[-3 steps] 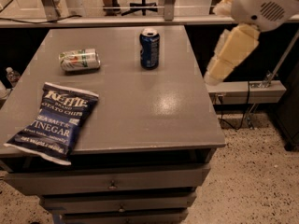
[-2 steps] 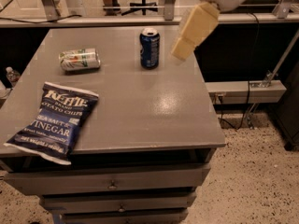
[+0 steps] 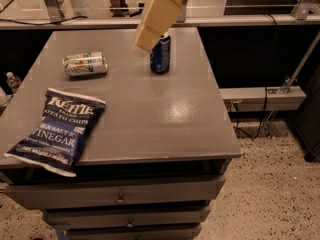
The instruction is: Place 7up can upright
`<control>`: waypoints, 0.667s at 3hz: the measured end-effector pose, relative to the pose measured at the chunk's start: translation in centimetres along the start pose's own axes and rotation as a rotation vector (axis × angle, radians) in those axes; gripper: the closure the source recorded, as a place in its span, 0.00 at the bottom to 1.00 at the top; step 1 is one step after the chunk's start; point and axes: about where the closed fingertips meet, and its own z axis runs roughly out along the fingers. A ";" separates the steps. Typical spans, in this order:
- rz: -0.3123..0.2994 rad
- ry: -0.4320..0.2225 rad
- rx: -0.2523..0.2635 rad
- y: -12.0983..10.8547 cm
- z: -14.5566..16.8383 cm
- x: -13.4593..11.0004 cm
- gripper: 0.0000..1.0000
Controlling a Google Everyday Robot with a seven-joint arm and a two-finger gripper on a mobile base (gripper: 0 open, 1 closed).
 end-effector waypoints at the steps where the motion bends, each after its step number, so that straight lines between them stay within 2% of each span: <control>1: 0.011 0.015 0.023 -0.5 0.3 0.5 0.00; 2: 0.025 0.040 0.058 -2.3 4.2 0.8 0.00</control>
Offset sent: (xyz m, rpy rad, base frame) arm 0.0935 0.0410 -0.0762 -0.0503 -0.0450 -0.1349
